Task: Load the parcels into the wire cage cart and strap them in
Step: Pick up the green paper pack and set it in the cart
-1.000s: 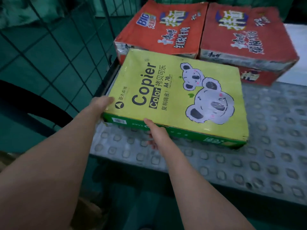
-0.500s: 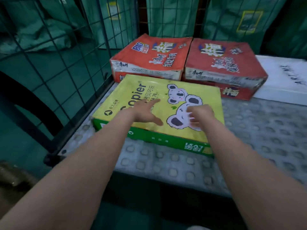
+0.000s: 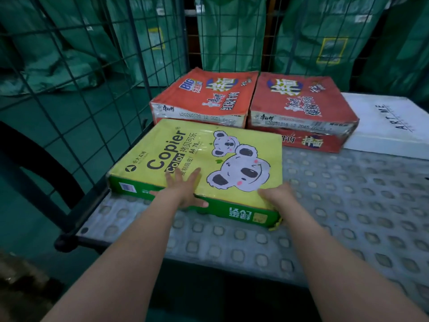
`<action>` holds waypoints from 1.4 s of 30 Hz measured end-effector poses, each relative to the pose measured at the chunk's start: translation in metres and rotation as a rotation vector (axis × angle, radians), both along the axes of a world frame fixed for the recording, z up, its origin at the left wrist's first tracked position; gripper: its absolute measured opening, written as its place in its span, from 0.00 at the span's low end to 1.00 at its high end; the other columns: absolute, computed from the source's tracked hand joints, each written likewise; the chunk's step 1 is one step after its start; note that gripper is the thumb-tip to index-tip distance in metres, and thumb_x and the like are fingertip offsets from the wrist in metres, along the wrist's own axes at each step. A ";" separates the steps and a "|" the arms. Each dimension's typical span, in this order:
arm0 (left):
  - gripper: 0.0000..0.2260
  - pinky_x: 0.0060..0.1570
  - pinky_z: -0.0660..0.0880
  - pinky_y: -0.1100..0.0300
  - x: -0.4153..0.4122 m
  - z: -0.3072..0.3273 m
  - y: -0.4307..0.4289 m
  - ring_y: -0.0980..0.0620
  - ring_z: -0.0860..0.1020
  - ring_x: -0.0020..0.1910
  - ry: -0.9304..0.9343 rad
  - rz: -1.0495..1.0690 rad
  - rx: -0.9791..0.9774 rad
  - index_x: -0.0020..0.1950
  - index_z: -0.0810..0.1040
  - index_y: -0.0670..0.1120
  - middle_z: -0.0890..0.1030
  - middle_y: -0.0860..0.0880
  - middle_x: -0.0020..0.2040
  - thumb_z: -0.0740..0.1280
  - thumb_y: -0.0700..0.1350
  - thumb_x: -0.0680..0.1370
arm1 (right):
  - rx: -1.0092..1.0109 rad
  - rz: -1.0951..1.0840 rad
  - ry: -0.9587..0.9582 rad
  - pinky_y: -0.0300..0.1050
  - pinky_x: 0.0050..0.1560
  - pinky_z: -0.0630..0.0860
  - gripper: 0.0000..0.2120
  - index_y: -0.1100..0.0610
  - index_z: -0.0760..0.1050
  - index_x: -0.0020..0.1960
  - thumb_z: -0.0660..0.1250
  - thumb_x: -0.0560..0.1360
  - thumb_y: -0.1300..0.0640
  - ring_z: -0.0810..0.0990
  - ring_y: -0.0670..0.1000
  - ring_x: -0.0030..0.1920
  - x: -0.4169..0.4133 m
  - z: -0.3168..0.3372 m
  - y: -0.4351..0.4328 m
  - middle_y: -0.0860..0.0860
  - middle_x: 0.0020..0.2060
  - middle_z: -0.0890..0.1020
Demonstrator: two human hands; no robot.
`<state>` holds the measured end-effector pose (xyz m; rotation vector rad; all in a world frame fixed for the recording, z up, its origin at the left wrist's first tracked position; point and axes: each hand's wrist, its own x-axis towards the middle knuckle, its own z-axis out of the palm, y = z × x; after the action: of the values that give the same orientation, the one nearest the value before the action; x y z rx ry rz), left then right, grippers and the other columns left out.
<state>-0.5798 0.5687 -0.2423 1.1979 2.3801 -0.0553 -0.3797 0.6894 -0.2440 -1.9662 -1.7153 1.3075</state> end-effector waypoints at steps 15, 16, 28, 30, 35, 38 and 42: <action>0.35 0.64 0.49 0.26 -0.013 0.003 0.008 0.38 0.33 0.74 0.024 -0.012 0.089 0.75 0.45 0.66 0.36 0.44 0.77 0.64 0.58 0.76 | 0.068 0.052 -0.057 0.59 0.35 0.80 0.25 0.57 0.59 0.73 0.61 0.79 0.56 0.73 0.66 0.61 -0.036 0.000 0.016 0.59 0.66 0.70; 0.35 0.64 0.49 0.26 -0.013 0.004 0.009 0.38 0.34 0.74 0.025 -0.011 0.086 0.75 0.45 0.66 0.36 0.44 0.77 0.64 0.58 0.76 | 0.078 0.050 -0.069 0.59 0.40 0.80 0.25 0.58 0.59 0.73 0.61 0.79 0.56 0.74 0.65 0.61 -0.037 0.001 0.016 0.59 0.65 0.70; 0.37 0.65 0.45 0.27 0.014 0.030 0.014 0.39 0.40 0.76 0.136 -0.127 -0.091 0.75 0.42 0.64 0.40 0.42 0.77 0.60 0.68 0.73 | -0.020 0.078 0.082 0.62 0.42 0.79 0.27 0.55 0.56 0.74 0.59 0.78 0.51 0.73 0.67 0.60 -0.025 -0.003 0.018 0.58 0.68 0.68; 0.37 0.66 0.44 0.29 0.029 0.037 0.022 0.40 0.42 0.76 0.120 -0.178 -0.052 0.76 0.45 0.62 0.44 0.44 0.78 0.58 0.70 0.72 | -0.029 0.053 0.079 0.64 0.55 0.75 0.27 0.59 0.57 0.73 0.59 0.78 0.52 0.72 0.66 0.63 -0.015 -0.002 0.019 0.59 0.69 0.68; 0.29 0.67 0.61 0.50 0.091 0.057 0.054 0.43 0.64 0.71 -0.097 -0.321 0.144 0.75 0.60 0.50 0.63 0.44 0.74 0.59 0.62 0.78 | -0.095 -0.099 0.255 0.57 0.49 0.76 0.19 0.62 0.66 0.68 0.59 0.80 0.55 0.76 0.63 0.57 0.039 0.024 0.012 0.61 0.61 0.71; 0.17 0.56 0.67 0.60 0.142 0.075 0.074 0.45 0.72 0.64 -0.188 -0.447 0.228 0.69 0.70 0.48 0.72 0.43 0.67 0.60 0.48 0.81 | -0.085 -0.231 0.367 0.52 0.41 0.73 0.18 0.62 0.67 0.67 0.58 0.80 0.55 0.75 0.57 0.44 0.087 0.037 0.003 0.58 0.52 0.71; 0.15 0.49 0.70 0.65 0.215 0.091 0.097 0.46 0.76 0.58 -0.298 -0.617 0.266 0.66 0.74 0.47 0.76 0.43 0.64 0.61 0.43 0.80 | -0.097 -0.437 0.431 0.51 0.48 0.73 0.17 0.59 0.67 0.67 0.56 0.81 0.54 0.74 0.55 0.44 0.161 0.046 -0.013 0.54 0.45 0.72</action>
<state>-0.3648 0.6660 -0.1518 1.8818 1.7299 0.2311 -0.2189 0.6768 -0.1977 -1.7950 -0.9783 1.5168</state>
